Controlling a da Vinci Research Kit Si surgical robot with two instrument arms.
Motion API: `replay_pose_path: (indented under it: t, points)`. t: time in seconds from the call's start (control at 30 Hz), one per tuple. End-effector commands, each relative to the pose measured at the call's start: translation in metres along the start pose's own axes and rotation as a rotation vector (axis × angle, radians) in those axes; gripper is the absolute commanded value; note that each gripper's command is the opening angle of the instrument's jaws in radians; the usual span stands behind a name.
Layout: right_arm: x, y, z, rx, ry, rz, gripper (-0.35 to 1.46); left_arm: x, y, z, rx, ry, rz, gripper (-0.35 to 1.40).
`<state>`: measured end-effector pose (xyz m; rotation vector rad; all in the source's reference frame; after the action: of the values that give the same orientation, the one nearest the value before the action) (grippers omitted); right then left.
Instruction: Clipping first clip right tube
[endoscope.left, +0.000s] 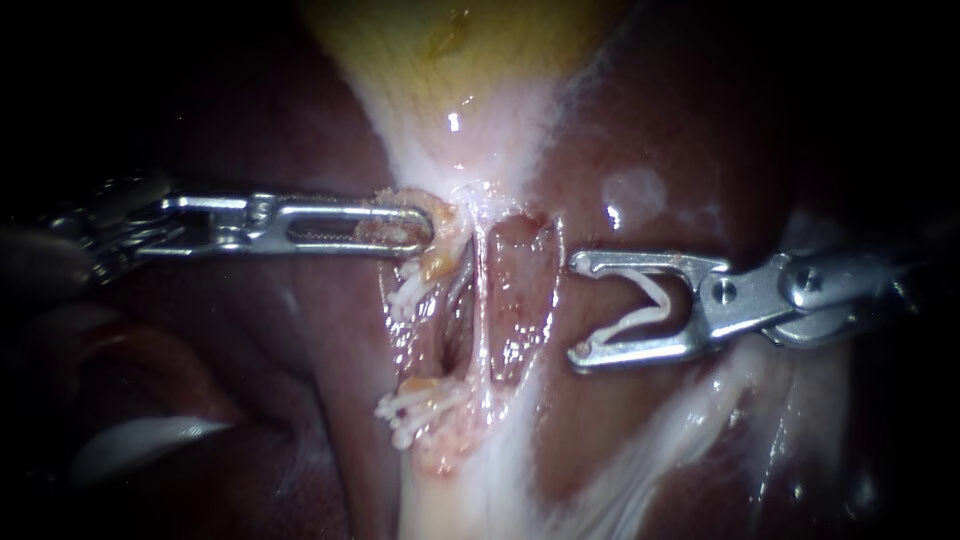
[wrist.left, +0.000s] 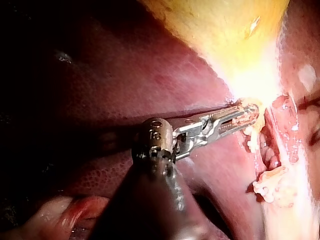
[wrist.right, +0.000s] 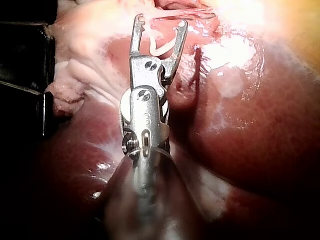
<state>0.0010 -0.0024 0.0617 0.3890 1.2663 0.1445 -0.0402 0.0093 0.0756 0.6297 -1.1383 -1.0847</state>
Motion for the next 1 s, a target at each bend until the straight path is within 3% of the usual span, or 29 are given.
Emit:
replay_pose_path:
  t: [0.03,0.2,0.37,0.5,0.67,0.8,1.0]
  points:
    - [0.0000,0.0000,0.0000,0.000,0.000,0.000,0.50,-0.0003,-0.0002,-0.0003,0.004,0.001,-0.001,-0.35]
    - [-0.0001,0.0001,0.0000,-0.001,-0.001,0.000,0.50,-0.0019,-0.0013,-0.0030,0.020,0.011,-0.012,-0.35]
    - [-0.0001,0.0000,0.0001,-0.001,-0.001,-0.001,0.50,-0.0047,-0.0035,-0.0074,0.031,-0.029,-0.036,-0.35]
    - [-0.0002,0.0000,0.0002,0.002,0.000,-0.002,0.50,-0.0058,-0.0050,-0.0096,0.033,-0.047,-0.042,-0.35]
    - [-0.0006,-0.0002,0.0011,0.002,0.001,-0.010,0.50,-0.0056,-0.0052,-0.0097,0.026,-0.051,-0.043,-0.35]
    - [-0.0016,-0.0002,0.0029,-0.004,0.001,0.037,0.50,-0.0052,-0.0050,-0.0095,0.025,-0.053,-0.040,-0.35]
    - [-0.0047,0.0008,0.0076,-0.015,0.002,0.103,0.50,-0.0052,-0.0049,-0.0094,0.024,-0.053,-0.040,-0.35]
